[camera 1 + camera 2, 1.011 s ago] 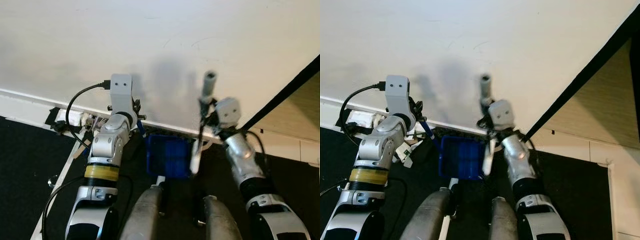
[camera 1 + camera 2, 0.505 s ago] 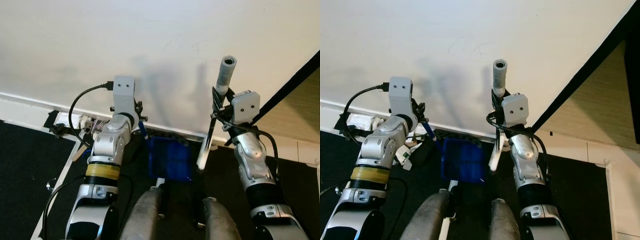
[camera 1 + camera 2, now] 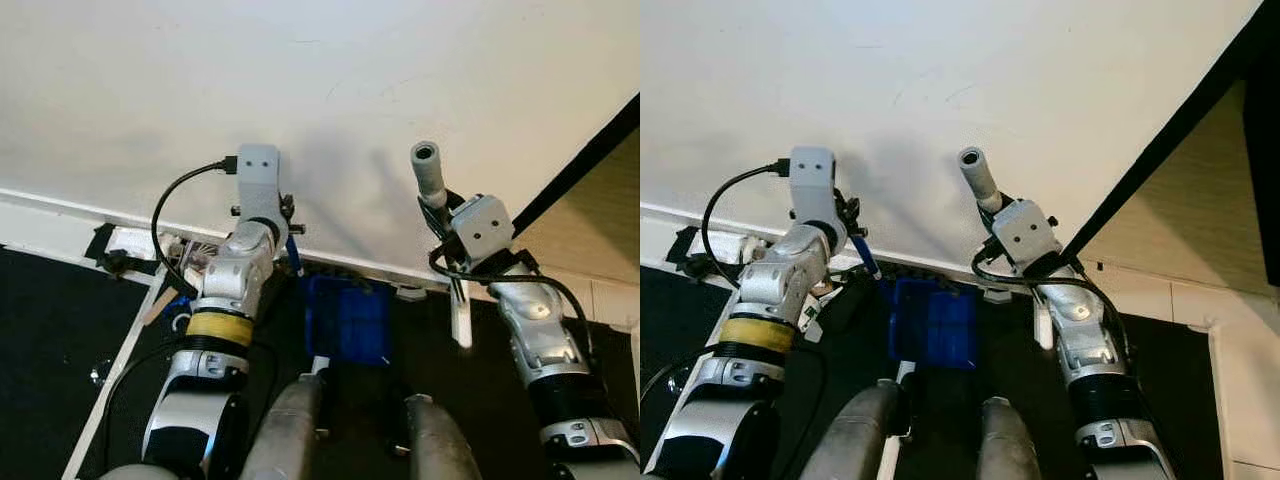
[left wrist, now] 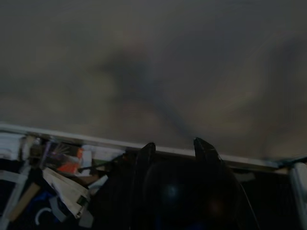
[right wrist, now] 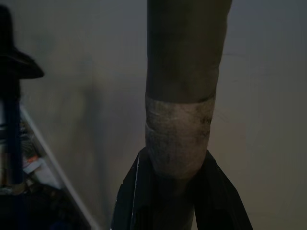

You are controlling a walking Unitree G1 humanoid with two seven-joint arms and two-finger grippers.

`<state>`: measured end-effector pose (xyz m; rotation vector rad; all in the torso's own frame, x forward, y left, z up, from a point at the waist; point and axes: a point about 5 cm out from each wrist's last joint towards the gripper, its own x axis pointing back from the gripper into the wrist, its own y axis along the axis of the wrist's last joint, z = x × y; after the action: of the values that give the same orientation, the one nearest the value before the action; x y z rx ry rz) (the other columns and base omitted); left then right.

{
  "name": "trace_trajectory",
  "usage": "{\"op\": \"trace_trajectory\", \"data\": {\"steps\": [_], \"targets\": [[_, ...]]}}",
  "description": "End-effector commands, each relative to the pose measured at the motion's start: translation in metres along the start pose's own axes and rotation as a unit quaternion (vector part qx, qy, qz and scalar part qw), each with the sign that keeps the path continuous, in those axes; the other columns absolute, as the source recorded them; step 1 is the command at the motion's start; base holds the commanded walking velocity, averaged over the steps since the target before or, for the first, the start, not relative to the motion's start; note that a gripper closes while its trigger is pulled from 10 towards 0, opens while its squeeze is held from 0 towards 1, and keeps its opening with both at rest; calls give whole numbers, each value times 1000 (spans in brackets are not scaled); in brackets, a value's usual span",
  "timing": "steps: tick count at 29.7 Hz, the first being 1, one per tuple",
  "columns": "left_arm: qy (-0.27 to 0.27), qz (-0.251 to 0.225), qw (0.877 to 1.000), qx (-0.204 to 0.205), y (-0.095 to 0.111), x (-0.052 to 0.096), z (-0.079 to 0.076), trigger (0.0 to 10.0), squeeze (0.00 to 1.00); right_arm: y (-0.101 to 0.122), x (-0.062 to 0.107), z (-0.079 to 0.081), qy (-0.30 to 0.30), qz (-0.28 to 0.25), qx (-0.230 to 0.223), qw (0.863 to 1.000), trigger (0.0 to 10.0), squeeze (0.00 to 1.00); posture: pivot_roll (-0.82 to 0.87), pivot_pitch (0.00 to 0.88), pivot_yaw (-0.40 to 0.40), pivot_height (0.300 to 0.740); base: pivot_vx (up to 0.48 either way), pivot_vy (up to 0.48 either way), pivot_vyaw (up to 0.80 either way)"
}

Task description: Sweep floor

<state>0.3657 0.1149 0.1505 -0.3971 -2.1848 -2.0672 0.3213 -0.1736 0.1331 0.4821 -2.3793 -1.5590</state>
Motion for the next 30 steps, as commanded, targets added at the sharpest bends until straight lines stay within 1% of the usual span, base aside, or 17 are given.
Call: {"op": "trace_trajectory", "data": {"steps": [1, 2, 3, 6, 8, 10, 11, 14, 19, 21, 23, 24, 26, 27, 30], "targets": [[-1, 0, 1000, -9, -4, -2, -9, 10000, 0, -5, 4, 6, 25, 11, 3, 1000, 10000, 0, 59, 226, 53, 740, 0, 0, 0], [5, -7, 1000, -17, -2, -2, -11, 10000, 0, -9, 4, 9, 32, 18, 2, 999, 10000, 0, 62, 228, 54, 740, 0, 0, 0], [14, -20, 999, -25, 2, -2, -13, 10000, 0, -14, 3, 13, 41, 25, -8, 999, 10000, 0, 66, 232, 57, 740, 0, 0, 0], [31, -36, 999, -23, 4, -2, -16, 10000, 0, -19, 0, 18, 53, 31, -21, 998, 10000, 0, 70, 241, 61, 740, 0, 0, 0], [37, -38, 998, -22, 4, -1, -16, 10000, 0, -21, -2, 19, 56, 33, -22, 998, 10000, 0, 70, 241, 61, 740, 0, 0, 0], [50, -37, 998, -20, 1, 0, -18, 10000, 0, -25, -8, 23, 63, 45, -24, 997, 10000, 0, 74, 248, 61, 740, 0, 0, 0], [50, -37, 998, -20, 1, 0, -18, 10000, 0, -25, -8, 23, 63, 45, -24, 997, 10000, 0, 74, 248, 61, 740, 0, 0, 0], [62, -36, 997, -16, -4, 1, -22, 10000, 0, -30, -15, 27, 73, 62, -25, 995, 10000, 0, 81, 254, 57, 740, 0, 0, 0], [59, -28, 998, -17, -10, 2, -29, 10000, 0, -37, -20, 28, 76, 83, -19, 993, 10000, 0, 86, 255, 55, 740, 0, 0, 0], [55, -25, 998, -16, -14, 4, -32, 10000, 0, -41, -25, 27, 73, 101, -7, 992, 10000, 0, 95, 261, 52, 740, 0, 0, 0], [51, -24, 998, -14, -15, 5, -33, 10000, 0, -42, -29, 27, 72, 109, 15, 991, 10000, 0, 103, 266, 52, 740, 0, 0, 0], [51, -24, 998, -14, -15, 5, -33, 10000, 0, -42, -29, 27, 72, 109, 15, 991, 10000, 0, 103, 266, 52, 740, 0, 0, 0], [47, -25, 999, -10, -15, 8, -32, 10000, 0, -37, -37, 29, 73, 102, 15, 992, 10000, 0, 119, 279, 54, 740, 0, 0, 0], [47, -25, 999, -10, -15, 8, -32, 10000, 0, -37, -37, 29, 73, 102, 15, 992, 10000, 0, 119, 279, 54, 740, 0, 0, 0], [39, -28, 999, -5, -14, 9, -30, 10000, 0, -31, -43, 28, 60, 93, 12, 994, 10000, 0, 135, 301, 56, 740, 0, 0, 0]]}}
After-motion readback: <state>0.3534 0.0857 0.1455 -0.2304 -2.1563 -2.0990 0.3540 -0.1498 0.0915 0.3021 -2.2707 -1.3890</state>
